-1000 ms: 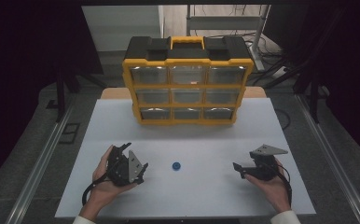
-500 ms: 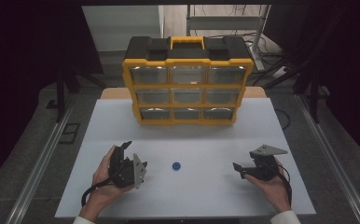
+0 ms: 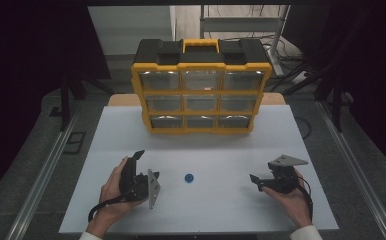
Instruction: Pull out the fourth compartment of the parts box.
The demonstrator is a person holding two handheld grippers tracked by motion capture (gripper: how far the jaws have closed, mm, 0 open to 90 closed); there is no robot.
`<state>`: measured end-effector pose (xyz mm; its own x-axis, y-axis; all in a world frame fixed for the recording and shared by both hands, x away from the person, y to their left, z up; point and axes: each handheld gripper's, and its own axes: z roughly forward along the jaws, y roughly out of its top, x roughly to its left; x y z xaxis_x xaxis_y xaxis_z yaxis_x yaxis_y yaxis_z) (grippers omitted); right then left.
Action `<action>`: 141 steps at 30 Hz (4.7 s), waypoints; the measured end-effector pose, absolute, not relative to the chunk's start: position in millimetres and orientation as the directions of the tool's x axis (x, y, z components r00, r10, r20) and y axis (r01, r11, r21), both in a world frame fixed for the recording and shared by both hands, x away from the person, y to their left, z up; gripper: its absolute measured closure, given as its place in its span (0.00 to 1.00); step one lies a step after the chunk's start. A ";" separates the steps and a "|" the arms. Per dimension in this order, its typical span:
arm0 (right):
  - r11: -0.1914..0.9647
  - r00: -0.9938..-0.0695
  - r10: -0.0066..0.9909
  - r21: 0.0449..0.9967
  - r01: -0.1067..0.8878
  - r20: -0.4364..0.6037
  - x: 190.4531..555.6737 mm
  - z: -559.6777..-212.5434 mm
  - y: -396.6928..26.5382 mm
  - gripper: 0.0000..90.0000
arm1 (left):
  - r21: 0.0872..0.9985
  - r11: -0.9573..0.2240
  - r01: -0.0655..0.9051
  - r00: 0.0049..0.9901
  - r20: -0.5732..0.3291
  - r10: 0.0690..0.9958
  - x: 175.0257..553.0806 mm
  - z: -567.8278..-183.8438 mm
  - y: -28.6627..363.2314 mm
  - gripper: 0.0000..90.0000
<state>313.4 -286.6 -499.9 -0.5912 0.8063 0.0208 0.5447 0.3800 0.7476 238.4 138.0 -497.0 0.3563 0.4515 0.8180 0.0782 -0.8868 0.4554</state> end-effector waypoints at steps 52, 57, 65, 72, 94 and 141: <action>0.370 -0.572 0.820 0.760 0.534 0.002 314.5 -498.4 -288.9 0.17 | 0.438 -0.899 0.033 0.304 0.852 0.426 280.6 -478.3 120.1 0.11; 0.364 -0.565 0.825 0.762 0.535 0.004 314.7 -498.1 -290.0 0.17 | 0.442 -0.896 0.035 0.301 0.850 0.431 282.4 -477.9 120.4 0.12; 0.368 -0.569 0.823 0.760 0.535 0.003 315.5 -499.1 -290.2 0.17 | 0.436 -0.899 0.047 0.308 0.850 0.428 292.2 -479.8 120.0 0.12; 0.367 -0.570 0.822 0.760 0.536 0.005 314.4 -498.9 -289.5 0.17 | 0.447 -0.894 0.037 0.301 0.848 0.436 298.7 -478.1 119.8 0.12; 0.357 -0.569 0.822 0.764 0.537 0.016 313.8 -498.0 -290.6 0.17 | 0.463 -0.885 0.038 0.282 0.845 0.454 316.3 -469.4 124.8 0.13; 0.354 -0.558 0.830 0.761 0.543 0.011 315.3 -499.1 -294.5 0.17 | 0.462 -0.885 0.050 0.229 0.858 0.461 357.1 -438.8 121.3 0.15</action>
